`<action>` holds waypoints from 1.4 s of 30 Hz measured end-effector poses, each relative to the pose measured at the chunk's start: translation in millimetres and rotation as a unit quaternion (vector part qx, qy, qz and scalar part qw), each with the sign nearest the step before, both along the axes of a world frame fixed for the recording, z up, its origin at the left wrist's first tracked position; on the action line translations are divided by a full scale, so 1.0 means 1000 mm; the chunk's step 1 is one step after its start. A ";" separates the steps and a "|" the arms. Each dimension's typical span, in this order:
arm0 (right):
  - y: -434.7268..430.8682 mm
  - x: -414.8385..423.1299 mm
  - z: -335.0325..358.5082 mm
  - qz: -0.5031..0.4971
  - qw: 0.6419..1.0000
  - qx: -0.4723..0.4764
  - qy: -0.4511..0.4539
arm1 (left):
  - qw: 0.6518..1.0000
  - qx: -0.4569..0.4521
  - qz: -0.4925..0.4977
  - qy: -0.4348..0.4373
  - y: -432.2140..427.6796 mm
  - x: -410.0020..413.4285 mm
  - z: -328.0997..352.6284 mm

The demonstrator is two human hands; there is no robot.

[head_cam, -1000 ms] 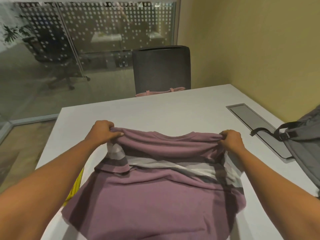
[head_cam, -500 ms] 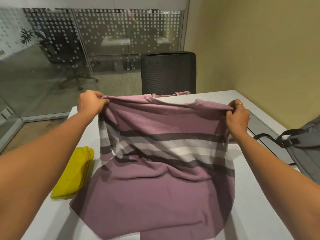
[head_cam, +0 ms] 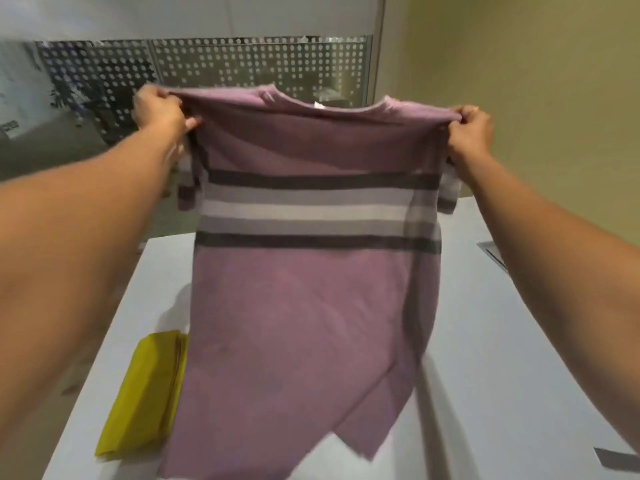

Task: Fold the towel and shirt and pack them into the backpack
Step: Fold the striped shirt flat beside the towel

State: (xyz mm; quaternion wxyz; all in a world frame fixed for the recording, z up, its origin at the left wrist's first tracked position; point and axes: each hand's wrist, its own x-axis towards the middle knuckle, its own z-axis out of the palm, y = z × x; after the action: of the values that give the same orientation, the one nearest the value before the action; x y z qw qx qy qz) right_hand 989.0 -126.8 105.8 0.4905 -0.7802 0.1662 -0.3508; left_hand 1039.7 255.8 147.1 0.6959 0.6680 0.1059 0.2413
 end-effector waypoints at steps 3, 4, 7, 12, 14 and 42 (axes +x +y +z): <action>0.014 -0.001 0.037 0.030 0.991 0.047 -0.125 | 0.994 -0.045 -0.002 -0.101 0.002 -0.001 0.038; 0.016 -0.004 0.045 0.040 0.984 0.060 -0.161 | 0.989 -0.063 -0.008 -0.136 0.006 -0.003 0.046; 0.021 -0.019 0.052 0.054 0.973 0.083 -0.208 | 0.979 -0.090 -0.016 -0.181 0.016 -0.019 0.052; 0.035 -0.067 -0.011 0.070 0.982 0.087 -0.154 | 0.990 -0.051 -0.023 -0.128 0.019 -0.058 -0.008; 0.037 -0.089 -0.057 0.072 0.989 0.088 -0.097 | 0.993 -0.038 -0.033 -0.103 0.023 -0.072 -0.047; 0.013 -0.234 -0.231 0.308 0.466 -0.322 0.765 | 0.512 0.307 -0.565 0.569 0.061 -0.249 -0.284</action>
State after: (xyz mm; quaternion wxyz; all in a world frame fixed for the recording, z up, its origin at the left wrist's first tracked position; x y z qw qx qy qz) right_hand 754.8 -114.1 -125.2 -0.0413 -0.8408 0.0994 0.5305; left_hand 790.3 317.0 -136.6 0.2269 0.7528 -0.0015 -0.6178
